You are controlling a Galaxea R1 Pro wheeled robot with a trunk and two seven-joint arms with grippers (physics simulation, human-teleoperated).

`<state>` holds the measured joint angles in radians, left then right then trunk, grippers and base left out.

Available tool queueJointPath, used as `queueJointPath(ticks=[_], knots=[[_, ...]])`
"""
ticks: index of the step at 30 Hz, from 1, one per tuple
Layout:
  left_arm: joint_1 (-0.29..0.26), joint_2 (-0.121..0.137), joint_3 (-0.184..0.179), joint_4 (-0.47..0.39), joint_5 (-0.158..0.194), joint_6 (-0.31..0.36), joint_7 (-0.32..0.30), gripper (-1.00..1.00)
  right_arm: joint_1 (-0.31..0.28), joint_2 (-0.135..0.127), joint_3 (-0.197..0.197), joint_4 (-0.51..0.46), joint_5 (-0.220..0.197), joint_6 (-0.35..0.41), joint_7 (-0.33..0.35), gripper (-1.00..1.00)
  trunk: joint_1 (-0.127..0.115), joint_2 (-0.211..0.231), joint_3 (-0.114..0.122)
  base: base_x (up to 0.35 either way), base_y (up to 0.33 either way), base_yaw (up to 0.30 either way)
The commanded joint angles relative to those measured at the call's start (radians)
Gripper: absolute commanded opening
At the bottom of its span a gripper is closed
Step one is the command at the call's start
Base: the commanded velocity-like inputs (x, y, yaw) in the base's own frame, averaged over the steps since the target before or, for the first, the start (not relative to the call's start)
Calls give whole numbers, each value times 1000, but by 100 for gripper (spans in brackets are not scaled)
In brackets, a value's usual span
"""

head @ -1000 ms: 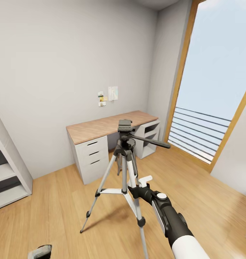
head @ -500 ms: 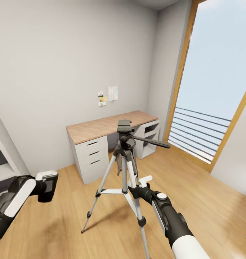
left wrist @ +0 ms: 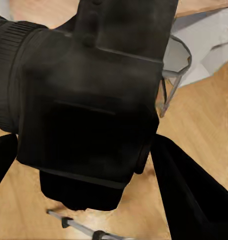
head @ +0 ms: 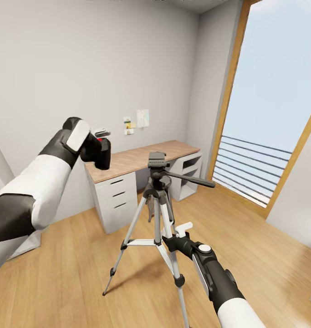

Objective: Attach the digital camera to the camera tripod in the bedroom.

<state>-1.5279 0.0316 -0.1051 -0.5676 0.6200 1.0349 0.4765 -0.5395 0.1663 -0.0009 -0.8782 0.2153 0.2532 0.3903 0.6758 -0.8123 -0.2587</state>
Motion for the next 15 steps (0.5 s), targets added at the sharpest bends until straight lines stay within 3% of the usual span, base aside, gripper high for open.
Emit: queueJointPath(ticks=[1,7,15], knots=[[-105,-43,-7,54,-33,8,-55,-100,0,0,-1,-1,19,4,5,-100,0,-1,-2,0,0,0],[-158,-83,-9,65,-51,3,-214,-100,0,0,-1,-1,18,4,6,-100,0,-1,-2,0,0,0],[-165,-96,-13,44,-55,-6,-311,-100,0,0,-1,-1,18,5,6,-100,0,-1,-2,0,0,0]])
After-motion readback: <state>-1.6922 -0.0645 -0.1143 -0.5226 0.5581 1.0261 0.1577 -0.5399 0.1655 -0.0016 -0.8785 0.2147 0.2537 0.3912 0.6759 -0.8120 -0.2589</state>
